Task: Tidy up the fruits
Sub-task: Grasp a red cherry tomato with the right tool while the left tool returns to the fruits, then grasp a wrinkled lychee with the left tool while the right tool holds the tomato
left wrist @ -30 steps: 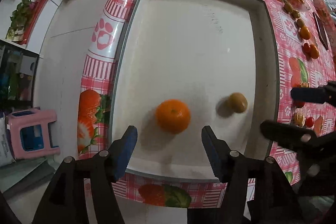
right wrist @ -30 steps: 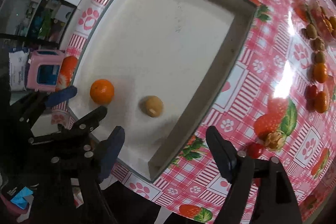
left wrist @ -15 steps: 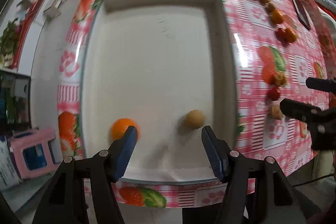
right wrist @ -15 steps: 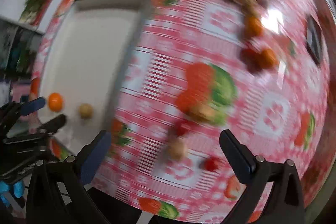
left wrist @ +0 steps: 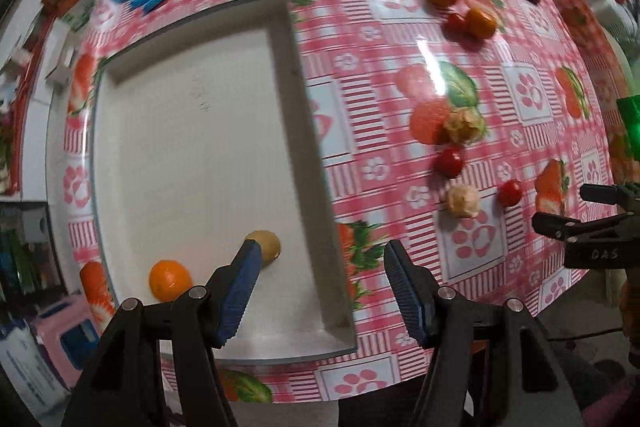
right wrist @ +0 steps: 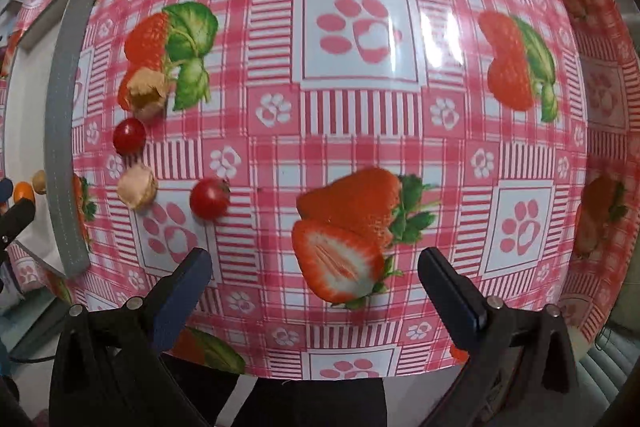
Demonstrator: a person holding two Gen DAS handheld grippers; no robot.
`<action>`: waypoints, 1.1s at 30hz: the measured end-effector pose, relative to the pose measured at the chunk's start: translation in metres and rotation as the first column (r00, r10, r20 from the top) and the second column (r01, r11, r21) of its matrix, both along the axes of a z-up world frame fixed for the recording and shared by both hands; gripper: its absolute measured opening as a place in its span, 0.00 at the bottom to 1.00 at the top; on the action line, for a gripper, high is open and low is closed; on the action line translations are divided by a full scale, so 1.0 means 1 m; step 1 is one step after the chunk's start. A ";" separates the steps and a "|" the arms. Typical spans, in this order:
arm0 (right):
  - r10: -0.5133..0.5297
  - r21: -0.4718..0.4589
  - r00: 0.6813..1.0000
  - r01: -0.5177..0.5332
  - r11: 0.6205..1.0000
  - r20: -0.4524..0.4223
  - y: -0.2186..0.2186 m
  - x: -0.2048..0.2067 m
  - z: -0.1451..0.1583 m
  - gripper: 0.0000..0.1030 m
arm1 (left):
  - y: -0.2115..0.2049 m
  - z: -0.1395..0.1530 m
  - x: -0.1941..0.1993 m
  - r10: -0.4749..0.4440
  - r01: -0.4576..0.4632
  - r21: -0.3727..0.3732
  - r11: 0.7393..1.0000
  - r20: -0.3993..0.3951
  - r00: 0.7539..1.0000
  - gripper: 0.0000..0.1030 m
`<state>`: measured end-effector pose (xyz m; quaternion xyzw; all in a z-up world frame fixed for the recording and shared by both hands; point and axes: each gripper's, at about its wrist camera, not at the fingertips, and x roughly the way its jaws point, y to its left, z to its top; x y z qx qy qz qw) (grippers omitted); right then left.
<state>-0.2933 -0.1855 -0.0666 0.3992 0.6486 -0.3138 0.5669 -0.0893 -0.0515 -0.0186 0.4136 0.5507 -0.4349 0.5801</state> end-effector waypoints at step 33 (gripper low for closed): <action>0.172 -0.071 0.973 -0.163 0.984 0.151 0.042 0.108 -0.005 0.26 | -0.037 -0.002 -0.029 -0.037 0.037 0.056 0.998 0.004 0.999 0.63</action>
